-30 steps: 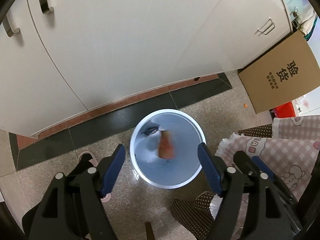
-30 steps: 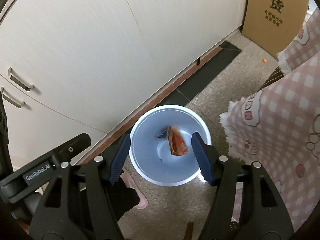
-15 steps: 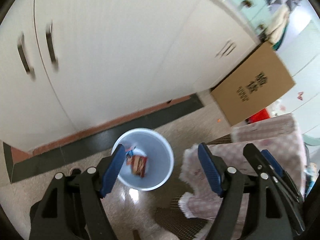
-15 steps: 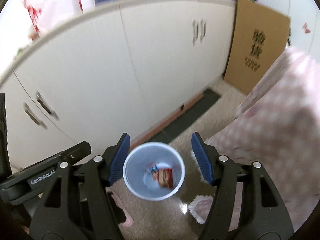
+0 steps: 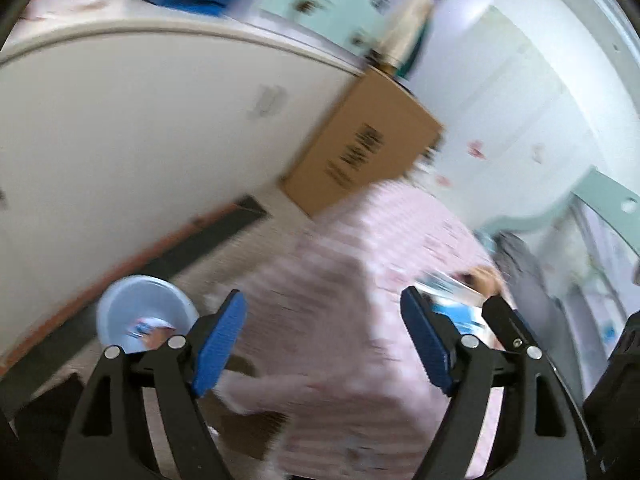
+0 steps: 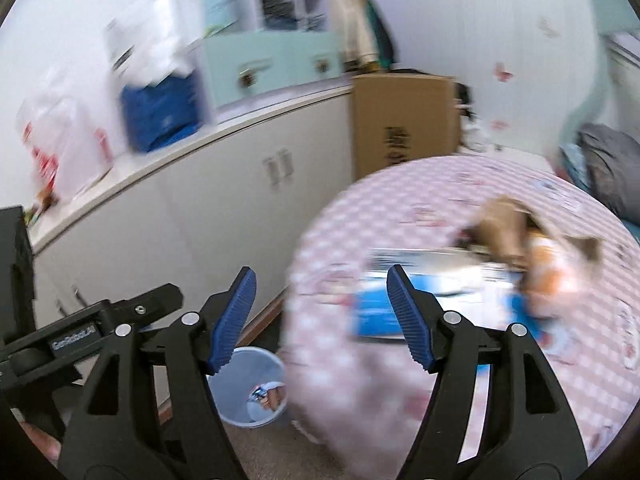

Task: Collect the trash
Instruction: 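Grasp the white plastic bag with the right tool while the left tool grasps the medicine box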

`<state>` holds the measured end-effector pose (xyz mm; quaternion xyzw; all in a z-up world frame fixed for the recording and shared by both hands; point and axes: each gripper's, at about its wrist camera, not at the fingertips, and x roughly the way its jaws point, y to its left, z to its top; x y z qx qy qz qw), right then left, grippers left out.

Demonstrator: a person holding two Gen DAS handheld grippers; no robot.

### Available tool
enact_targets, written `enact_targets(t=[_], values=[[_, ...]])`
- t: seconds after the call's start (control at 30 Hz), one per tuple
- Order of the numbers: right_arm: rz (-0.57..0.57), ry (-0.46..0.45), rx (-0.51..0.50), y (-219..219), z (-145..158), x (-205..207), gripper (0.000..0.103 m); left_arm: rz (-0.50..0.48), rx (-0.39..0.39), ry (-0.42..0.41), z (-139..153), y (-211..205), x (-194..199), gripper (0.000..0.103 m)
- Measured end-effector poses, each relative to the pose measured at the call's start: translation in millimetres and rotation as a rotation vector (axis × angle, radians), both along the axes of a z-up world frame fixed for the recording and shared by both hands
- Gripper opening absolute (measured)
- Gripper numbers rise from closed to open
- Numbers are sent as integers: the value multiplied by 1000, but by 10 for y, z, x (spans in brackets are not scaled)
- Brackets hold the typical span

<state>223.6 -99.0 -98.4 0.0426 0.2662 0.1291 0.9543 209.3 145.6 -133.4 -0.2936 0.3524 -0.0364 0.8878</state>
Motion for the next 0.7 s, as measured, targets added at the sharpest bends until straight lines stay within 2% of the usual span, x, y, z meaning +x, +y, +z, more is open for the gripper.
enact_targets(t=[0.17, 0.3, 0.43, 0.53, 0.7], values=[[-149, 3, 50, -719, -12, -91, 68, -134, -16, 10, -107, -764, 291, 78], [-241, 47, 114, -1211, -150, -76, 68, -171, -9, 35, -197, -1117, 490, 78], [-295, 94, 197, -1547, -303, -14, 73, -196, 1, 24, -264, -1248, 611, 78], [-302, 114, 237, -1652, -395, -17, 73, -193, 24, 12, -267, -1279, 689, 78], [-301, 140, 310, -1735, -477, 104, 74, -210, 1, 13, -261, -1258, 766, 78]])
